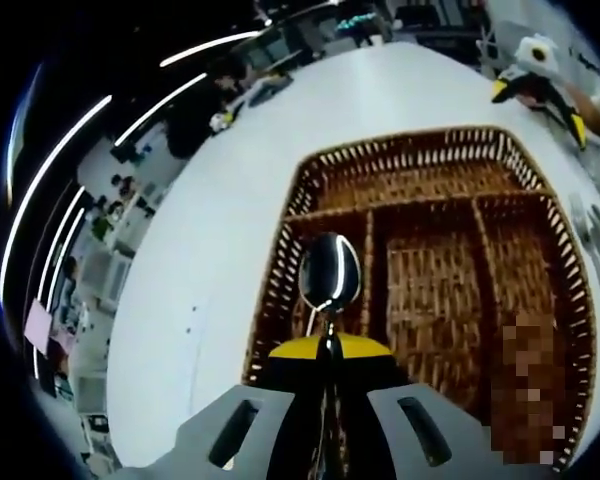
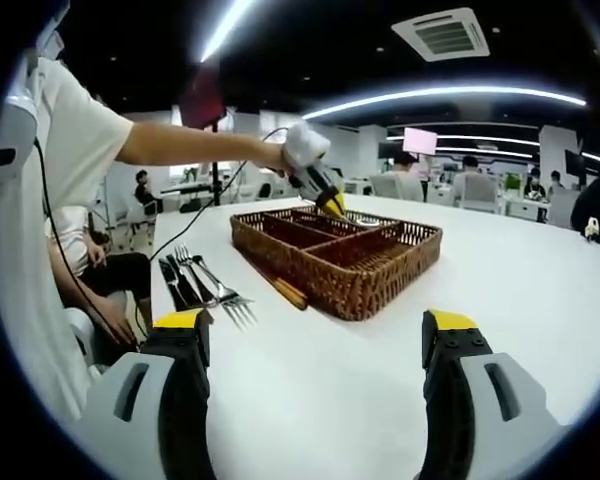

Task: Arrange the knives, forks, and spoons in their matching storage slots by inserting each utensil handle-first until every utensil is classified and aligned in the correct compartment

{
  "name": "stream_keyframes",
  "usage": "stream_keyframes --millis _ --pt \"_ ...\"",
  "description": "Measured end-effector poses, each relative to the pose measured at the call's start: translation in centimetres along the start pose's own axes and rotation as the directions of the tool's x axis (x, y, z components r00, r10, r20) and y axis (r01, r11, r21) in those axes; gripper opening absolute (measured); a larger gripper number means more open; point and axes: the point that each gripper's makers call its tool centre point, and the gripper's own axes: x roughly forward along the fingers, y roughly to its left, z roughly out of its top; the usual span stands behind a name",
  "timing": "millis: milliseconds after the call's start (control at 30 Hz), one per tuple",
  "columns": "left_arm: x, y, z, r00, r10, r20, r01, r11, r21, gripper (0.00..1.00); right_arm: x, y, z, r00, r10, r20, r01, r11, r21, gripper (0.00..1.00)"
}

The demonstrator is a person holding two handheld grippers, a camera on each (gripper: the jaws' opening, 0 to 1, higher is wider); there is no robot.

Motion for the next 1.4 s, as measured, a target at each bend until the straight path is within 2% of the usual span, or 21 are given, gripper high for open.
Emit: stream_keyframes --millis 467,733,800,933,1033,1400 --pt "0.6 0.6 0.1 1.000 -0.028 -0.007 0.028 1.000 -0.004 0.03 -0.1 -0.8 0.0 1.000 -0.011 0.000 0.011 1.000 0.007 0.91" --pt "1.1 0.6 -0.3 0.997 -0.067 -0.024 0.066 0.998 -0.015 0.03 0.1 -1.1 0.0 1.000 -0.012 0.000 0.012 1.000 0.005 0.91" --pt "1.2 0.7 -0.1 0.998 -0.063 -0.014 0.063 0.998 -0.021 0.03 0.1 -1.4 -0.2 1.000 -0.016 -0.004 0.016 1.000 0.008 0.91" --pt "1.5 0.6 -0.4 0.996 -0.088 -0.028 0.087 0.996 -0.027 0.03 0.0 -1.7 -0.5 1.000 -0.023 -0.008 0.023 1.000 0.015 0.91" --pt "1.7 0.6 -0.3 0.994 -0.106 -0.014 0.105 0.993 -0.050 0.03 0.1 -1.8 -0.5 1.000 -0.024 -0.008 0.024 1.000 0.016 0.91" --pt "2.3 0.4 -0.5 0.986 -0.164 -0.030 0.162 0.985 -0.056 0.03 0.2 -2.5 -0.8 0.999 -0.031 -0.015 0.032 0.999 0.021 0.91"
